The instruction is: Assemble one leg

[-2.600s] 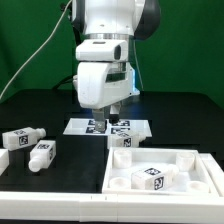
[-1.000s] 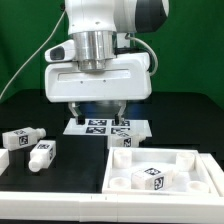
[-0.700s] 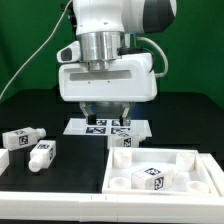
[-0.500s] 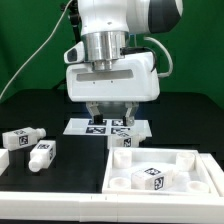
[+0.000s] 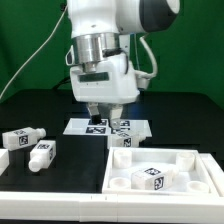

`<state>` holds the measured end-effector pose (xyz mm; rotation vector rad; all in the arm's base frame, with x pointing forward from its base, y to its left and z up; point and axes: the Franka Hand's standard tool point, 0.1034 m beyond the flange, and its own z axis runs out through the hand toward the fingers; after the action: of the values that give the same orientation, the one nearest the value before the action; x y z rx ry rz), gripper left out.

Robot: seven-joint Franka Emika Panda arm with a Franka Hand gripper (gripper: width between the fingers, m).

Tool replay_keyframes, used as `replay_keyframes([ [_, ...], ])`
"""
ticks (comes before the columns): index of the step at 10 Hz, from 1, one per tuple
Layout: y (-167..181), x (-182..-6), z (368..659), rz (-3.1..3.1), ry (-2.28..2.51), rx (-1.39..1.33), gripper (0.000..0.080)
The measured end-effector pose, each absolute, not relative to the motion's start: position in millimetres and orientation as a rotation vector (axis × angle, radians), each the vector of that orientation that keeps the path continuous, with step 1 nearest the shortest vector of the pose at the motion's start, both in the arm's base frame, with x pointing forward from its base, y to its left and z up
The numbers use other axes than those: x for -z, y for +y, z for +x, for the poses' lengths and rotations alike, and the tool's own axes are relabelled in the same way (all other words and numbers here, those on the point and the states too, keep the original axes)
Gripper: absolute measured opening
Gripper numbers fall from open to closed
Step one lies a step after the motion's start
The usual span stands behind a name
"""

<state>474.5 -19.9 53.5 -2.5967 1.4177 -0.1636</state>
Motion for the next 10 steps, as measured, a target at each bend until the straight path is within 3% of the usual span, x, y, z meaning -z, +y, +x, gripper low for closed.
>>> replay_keyframes([
  [3,-20.7,-51.3,472.3,-2.613,1.395,0.157,0.0649],
  [10,-24.3,-41.0,464.2,-2.454,1.231,-0.474,0.0649],
])
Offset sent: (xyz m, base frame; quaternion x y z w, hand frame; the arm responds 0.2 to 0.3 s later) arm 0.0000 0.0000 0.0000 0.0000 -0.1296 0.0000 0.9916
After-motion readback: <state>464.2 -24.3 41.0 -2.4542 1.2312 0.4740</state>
